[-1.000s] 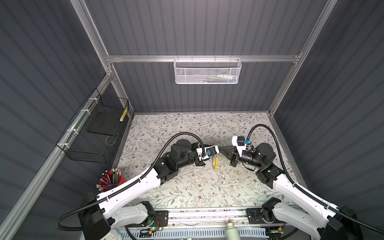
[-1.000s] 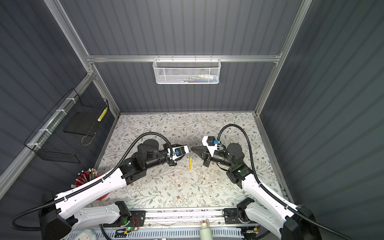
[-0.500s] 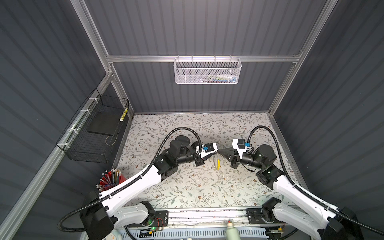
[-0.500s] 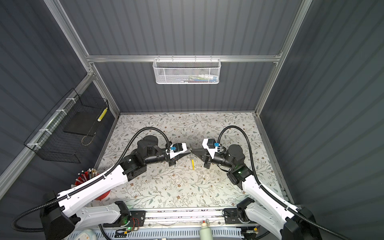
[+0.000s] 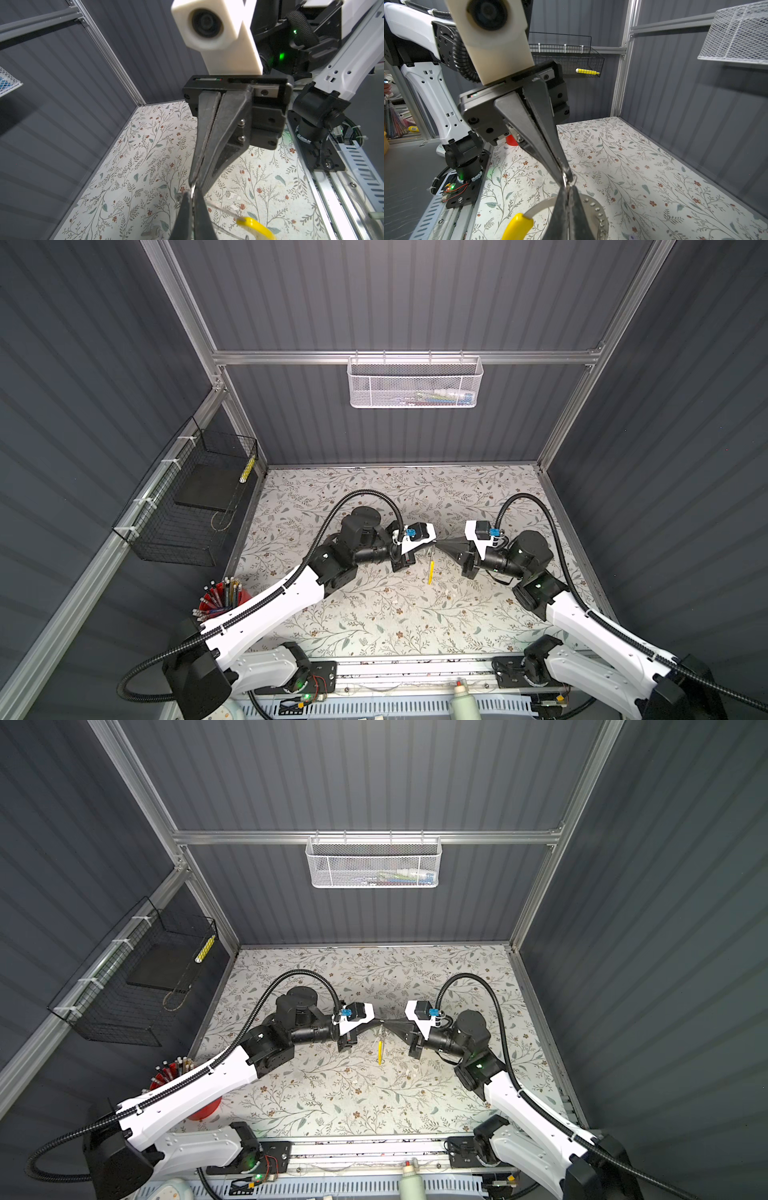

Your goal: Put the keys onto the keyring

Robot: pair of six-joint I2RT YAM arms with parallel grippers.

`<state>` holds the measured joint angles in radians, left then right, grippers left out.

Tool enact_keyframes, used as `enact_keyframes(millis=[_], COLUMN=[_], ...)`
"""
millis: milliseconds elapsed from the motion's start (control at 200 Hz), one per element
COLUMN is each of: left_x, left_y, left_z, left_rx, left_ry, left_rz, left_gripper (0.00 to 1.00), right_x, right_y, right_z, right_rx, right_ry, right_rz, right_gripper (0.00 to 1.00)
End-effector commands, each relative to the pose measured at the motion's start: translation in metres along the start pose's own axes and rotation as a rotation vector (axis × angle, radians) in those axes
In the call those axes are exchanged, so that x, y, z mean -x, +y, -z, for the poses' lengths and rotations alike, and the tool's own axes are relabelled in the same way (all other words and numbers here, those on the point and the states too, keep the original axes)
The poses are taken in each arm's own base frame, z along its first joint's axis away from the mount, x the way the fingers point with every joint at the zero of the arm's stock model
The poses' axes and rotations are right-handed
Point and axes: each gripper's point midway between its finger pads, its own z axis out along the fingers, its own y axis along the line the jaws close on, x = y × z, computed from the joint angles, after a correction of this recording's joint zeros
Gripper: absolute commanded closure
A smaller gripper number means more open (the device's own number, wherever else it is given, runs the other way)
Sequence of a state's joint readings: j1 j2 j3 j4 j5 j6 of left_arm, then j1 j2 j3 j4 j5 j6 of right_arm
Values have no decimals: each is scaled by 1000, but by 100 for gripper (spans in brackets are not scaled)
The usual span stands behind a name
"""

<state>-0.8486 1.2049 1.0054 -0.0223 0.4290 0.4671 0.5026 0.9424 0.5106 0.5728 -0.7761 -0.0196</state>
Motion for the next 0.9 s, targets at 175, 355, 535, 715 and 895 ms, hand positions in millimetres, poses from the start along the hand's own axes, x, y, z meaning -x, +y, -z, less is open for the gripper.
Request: enact_keyframes(millis=[175,355,535,715,895], left_x=[2,-9,-9,-3,9], left_y=[-7,-6,-5,-9,-9], left_z=[-5,-5,-5,-6,-6], left_rx=[-91,-142,-177,-206,-214], left_ry=[61,194,258,254,235], left_rz=[-26,-51,-69,-72,-88], left_gripper=[100,100,100,100,100], right_x=[8,-3,-4,-9,-6], right_y=[0,-6,-2,3,3], right_z=[5,17,23,20,17], right_rx=[-37,-107,-91,-47,-33], right_ry=[12,168,242,263,246], right_rz=[63,157,201,195,187], right_gripper=[81,75,78,81,83])
